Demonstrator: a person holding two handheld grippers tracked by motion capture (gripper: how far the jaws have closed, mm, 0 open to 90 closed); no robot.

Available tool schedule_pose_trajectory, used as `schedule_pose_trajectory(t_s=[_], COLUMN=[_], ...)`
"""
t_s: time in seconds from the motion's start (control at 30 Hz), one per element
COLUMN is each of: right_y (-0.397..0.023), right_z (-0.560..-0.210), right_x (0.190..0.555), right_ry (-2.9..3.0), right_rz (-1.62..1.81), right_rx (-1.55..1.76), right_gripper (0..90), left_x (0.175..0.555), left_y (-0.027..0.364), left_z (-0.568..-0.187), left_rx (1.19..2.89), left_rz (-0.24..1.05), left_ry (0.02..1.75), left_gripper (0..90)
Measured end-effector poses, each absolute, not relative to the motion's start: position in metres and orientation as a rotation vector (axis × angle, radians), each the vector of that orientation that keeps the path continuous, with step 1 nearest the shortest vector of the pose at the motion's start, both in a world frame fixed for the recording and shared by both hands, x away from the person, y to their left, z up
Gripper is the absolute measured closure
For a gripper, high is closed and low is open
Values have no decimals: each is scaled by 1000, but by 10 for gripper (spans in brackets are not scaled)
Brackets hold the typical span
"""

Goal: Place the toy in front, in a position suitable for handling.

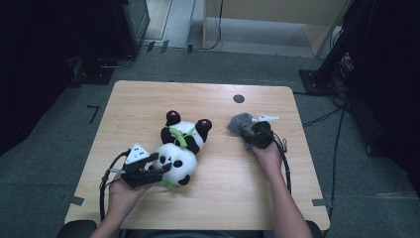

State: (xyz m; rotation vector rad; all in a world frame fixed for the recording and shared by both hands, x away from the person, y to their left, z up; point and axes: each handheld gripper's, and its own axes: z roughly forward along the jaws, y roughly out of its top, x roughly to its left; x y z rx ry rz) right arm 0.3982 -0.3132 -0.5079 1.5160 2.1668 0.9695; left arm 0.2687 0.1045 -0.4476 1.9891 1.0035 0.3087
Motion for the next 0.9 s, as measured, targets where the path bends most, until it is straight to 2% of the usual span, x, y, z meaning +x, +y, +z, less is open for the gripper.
schedule_pose_trajectory(t_s=[0.37, 0.47, 0.5, 0.6, 0.8, 0.9], right_y=[-313, -313, -313, -313, -313, -314], right_z=[-508, -508, -508, -508, -508, -508], right_x=[398, 398, 398, 398, 398, 398], right_ry=[2168, 2167, 2166, 2166, 2167, 2168], right_rz=[972, 971, 971, 972, 975, 978], right_rx=[1517, 1515, 1517, 1520, 1520, 1521], right_gripper=[576, 576, 576, 575, 571, 572], left_x=[281, 284, 285, 290, 295, 295], left_y=[122, 124, 124, 119, 126, 132], left_z=[-446, -448, -448, -453, -448, -446], left_rx=[1966, 1960, 1966, 1983, 1978, 1963], left_rz=[343, 300, 287, 217, 294, 326], left_ry=[1076, 1084, 1077, 1055, 1051, 1075], left_gripper=[345, 366, 414, 431, 481, 463])
